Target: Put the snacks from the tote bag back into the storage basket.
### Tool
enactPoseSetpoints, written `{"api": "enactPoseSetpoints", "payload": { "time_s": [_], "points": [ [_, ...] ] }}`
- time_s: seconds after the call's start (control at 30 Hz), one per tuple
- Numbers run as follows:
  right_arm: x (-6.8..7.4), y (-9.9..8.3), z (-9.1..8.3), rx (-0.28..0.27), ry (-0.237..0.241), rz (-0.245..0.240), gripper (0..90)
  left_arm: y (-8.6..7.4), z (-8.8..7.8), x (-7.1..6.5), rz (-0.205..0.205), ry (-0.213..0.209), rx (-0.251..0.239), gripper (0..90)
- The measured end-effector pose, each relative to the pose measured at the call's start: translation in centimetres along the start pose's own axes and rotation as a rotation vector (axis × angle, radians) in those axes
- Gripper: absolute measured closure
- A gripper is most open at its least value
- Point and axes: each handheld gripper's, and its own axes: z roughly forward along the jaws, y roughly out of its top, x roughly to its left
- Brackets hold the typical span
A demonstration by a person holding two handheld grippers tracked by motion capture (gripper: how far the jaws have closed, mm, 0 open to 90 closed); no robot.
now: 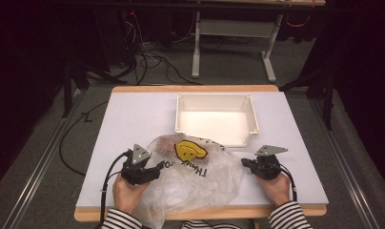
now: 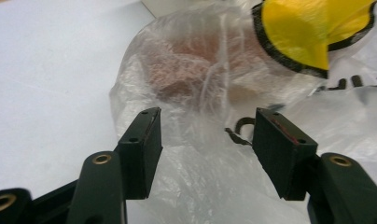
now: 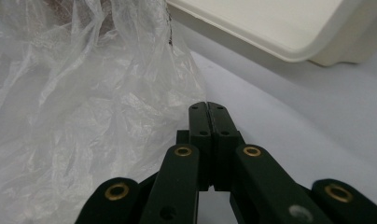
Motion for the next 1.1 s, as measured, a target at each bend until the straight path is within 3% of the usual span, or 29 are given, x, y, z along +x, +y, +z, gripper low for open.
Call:
{"api": "enactPoseSetpoints", "payload": {
  "time_s": [0.37,0.53,0.7,0.87,1.1],
  "points": [
    [-1.7,-1.0,-0.9,0.000,-0.041,0.040,90.0,-0.2,2.3,-0.8,0.022,-0.051,0.022,51.0],
    [-2.6,-0.9,-1.0,0.010,-0.079,0.040,89.9,-0.6,3.5,-1.2,0.008,-0.077,0.017,51.8],
    [-3.4,-1.0,-1.1,0.007,-0.099,0.072,89.0,-0.8,4.4,-1.8,0.022,-0.094,0.021,54.4],
    [-3.3,-1.0,-1.2,0.010,-0.113,0.088,82.7,-1.0,5.3,-2.1,0.033,-0.113,0.027,63.5],
    [-2.7,-0.7,-2.5,-0.047,-0.144,0.098,67.5,-1.2,6.1,-2.3,0.041,-0.130,0.049,80.4]
  ]
}}
